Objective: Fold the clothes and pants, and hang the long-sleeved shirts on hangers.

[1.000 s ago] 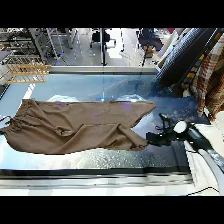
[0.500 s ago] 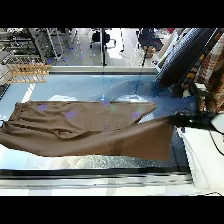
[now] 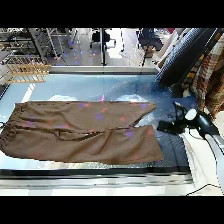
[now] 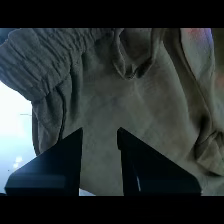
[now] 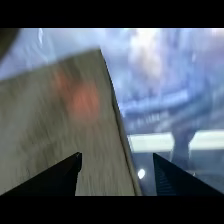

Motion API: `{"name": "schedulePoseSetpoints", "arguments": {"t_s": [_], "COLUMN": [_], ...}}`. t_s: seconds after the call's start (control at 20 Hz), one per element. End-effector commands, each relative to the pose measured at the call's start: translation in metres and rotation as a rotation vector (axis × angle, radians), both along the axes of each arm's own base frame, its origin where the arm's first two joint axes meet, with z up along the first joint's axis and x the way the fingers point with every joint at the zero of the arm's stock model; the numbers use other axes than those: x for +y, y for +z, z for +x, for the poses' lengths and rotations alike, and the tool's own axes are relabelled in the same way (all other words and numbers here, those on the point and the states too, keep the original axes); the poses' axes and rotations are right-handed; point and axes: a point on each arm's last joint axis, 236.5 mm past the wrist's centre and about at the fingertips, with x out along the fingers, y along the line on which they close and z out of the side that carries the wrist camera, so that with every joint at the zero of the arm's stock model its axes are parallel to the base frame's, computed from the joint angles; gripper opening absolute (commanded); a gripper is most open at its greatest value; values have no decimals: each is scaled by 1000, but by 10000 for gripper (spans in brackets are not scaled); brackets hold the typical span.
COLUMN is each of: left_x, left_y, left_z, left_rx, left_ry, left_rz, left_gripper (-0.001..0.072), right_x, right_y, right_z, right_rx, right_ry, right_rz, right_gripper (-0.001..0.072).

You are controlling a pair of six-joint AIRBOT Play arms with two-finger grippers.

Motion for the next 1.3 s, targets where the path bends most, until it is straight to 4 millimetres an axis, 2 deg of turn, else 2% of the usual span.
{"name": "schedulePoseSetpoints", "arguments": {"t_s": [0.0, 0.1, 0.15, 0.3, 0.45, 0.7, 0.85, 1.05, 1.25], "left_x": [0, 2, 5, 6, 1, 3, 14, 34, 48], "left_y": [-2, -2, -3, -12, -25, -29, -24, -10, -11], "left_z": [-5, -6, -6, -5, -5, -6, -14, -21, -36], "left_rx": [13, 12, 12, 14, 16, 12, -6, -88, -88], "left_ry": [1, 7, 18, 39, 62, 78, 118, 217, 260], "left_rz": [-10, -8, -4, -1, -25, -42, -45, -86, -86], "left_gripper": [273, 273, 273, 273, 273, 273, 273, 273, 273], "right_x": [21, 36, 42, 46, 37, 32, 32, 21, 17], "right_y": [-15, -12, -9, -3, -6, -16, -29, -45, -65], "right_z": [-77, -120, -134, -157, -160, -162, -150, -133, -128], "right_rx": [137, 180, 188, 218, 228, 249, 213, 168, 201], "right_ry": [-59, -105, -125, -189, -249, -297, -349, -418, -465], "right_rz": [158, 242, 275, 325, 341, 360, 366, 346, 357], "right_gripper": [516, 515, 509, 503, 503, 501, 476, 466, 455]}}
